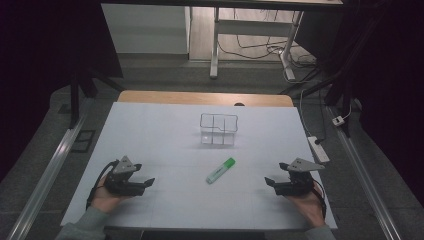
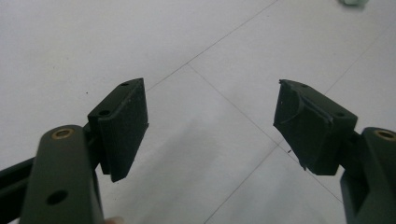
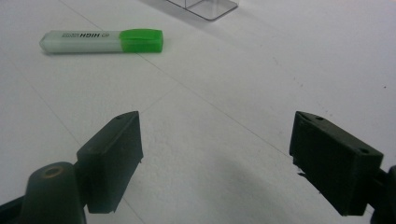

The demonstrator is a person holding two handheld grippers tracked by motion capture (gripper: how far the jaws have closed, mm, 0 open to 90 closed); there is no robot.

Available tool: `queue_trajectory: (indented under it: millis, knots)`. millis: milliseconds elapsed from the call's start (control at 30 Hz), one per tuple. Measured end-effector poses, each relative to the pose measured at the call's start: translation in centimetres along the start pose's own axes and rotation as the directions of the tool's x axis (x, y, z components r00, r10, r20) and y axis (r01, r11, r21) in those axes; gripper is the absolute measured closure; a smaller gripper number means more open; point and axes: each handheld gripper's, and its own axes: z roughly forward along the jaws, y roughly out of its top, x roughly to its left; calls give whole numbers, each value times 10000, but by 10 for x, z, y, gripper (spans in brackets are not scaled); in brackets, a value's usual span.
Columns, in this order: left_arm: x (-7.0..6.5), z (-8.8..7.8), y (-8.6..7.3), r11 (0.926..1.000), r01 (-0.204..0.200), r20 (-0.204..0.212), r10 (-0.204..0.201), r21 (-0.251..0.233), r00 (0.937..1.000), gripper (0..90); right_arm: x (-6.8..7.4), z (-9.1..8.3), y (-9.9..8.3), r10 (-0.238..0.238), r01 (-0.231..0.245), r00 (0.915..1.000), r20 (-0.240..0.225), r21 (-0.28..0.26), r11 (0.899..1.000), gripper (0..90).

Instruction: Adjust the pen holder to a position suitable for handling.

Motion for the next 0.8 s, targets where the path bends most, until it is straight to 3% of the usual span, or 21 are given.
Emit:
queue_trajectory:
  millis: [800]
  knots:
    - [0,-2,-1,10000,-41,4,41,-40,10000,259,1,3,1,60,-57,9997,-228,137,9999,192]
